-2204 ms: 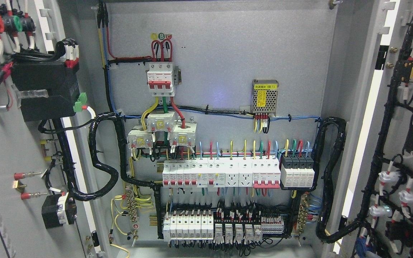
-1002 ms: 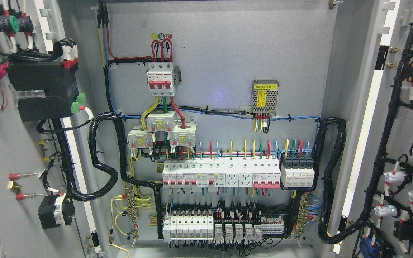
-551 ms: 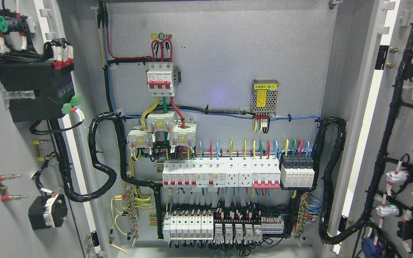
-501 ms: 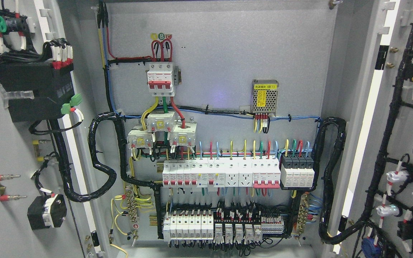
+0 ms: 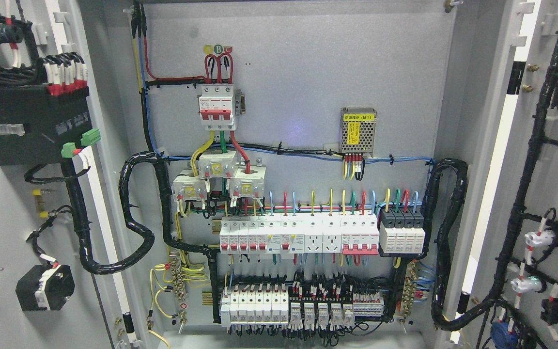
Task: Open door with both hands
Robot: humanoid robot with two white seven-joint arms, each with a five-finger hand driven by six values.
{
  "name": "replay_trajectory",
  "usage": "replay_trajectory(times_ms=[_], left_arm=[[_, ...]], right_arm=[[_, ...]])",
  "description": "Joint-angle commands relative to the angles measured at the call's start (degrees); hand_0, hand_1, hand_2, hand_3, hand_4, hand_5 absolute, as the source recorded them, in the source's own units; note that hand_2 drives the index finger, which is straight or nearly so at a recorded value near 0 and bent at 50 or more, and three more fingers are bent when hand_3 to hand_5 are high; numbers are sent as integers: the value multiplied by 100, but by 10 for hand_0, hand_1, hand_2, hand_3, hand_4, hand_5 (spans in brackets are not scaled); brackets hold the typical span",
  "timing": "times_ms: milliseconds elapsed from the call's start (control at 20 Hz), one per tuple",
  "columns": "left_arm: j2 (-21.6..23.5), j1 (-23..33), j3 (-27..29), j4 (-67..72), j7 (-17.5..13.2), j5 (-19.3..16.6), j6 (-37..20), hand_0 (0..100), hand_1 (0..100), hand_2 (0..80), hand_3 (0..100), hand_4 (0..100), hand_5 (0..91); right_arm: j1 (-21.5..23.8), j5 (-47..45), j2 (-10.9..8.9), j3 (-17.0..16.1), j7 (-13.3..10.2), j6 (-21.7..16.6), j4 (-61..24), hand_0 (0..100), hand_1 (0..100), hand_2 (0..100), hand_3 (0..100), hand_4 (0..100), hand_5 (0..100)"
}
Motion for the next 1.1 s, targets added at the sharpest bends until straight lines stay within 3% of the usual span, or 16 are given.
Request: replay_trajectory(times_ms=[0, 351, 551, 1052], left_arm=[[349, 55, 608, 179, 9, 283, -1481, 0, 0, 0, 0, 31, 0], [727, 47, 863, 733, 9, 626, -1445, 0, 0, 0, 0, 31, 0], [798, -41, 951, 1014, 9, 635, -1428, 0, 0, 0, 0, 31, 0], [842, -375, 960, 1287, 9, 626, -585, 0, 0, 0, 0, 31, 0]], right_arm=[[80, -83, 7, -283, 3, 2, 117, 106, 0, 0, 0, 0, 0], [176, -214, 7, -388, 12, 2, 152, 106, 0, 0, 0, 0, 0], [264, -250, 7, -511, 12, 2, 161, 106, 0, 0, 0, 0, 0], [387, -521, 16, -669, 12, 11, 170, 106, 0, 0, 0, 0, 0]])
